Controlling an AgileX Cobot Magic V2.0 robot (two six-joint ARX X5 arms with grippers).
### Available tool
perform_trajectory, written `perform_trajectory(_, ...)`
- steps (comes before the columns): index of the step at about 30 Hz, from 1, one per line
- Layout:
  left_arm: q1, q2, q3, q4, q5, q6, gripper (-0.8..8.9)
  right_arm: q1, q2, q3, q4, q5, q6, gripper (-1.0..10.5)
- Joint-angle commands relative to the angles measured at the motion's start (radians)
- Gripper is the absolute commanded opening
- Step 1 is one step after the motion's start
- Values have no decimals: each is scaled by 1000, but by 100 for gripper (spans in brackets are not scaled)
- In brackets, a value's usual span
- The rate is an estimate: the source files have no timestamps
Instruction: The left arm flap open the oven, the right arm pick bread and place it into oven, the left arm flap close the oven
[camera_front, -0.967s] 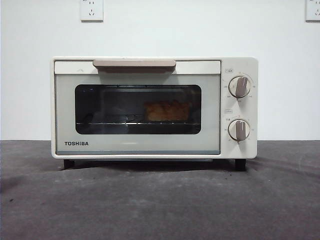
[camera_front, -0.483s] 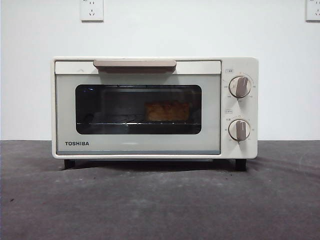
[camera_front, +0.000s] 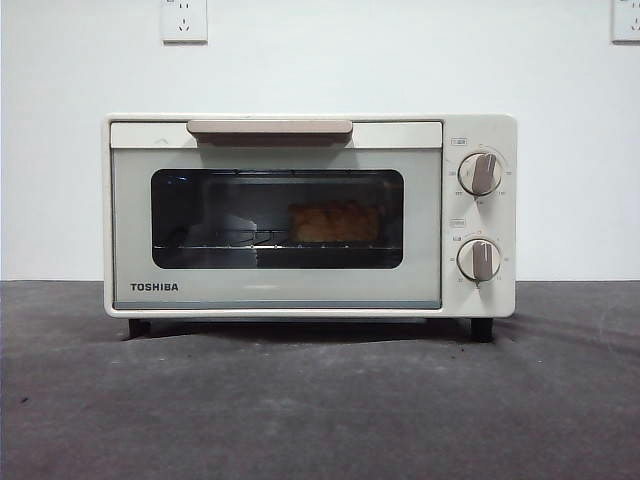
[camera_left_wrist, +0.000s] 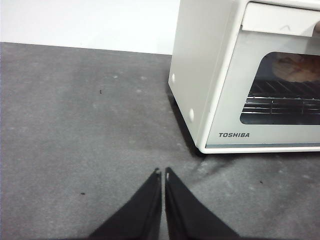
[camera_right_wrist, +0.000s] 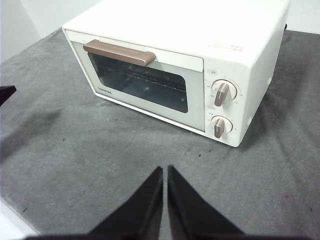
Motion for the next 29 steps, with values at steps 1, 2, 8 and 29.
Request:
perform_trajectory(1, 1, -1, -21, -5, -5, 12, 16, 9, 3, 18, 12, 1, -4, 11)
perform_trajectory(2, 1, -1, -21, -5, -4, 12, 16, 9, 3, 18, 12, 1, -4, 11)
perform_trajectory(8, 1, -1, -21, -5, -5, 12, 16, 9, 3, 18, 12, 1, -4, 11)
perform_trajectory(29, 1, -1, -21, -5, -4, 12, 16, -414, -190, -514, 592, -37, -132, 11)
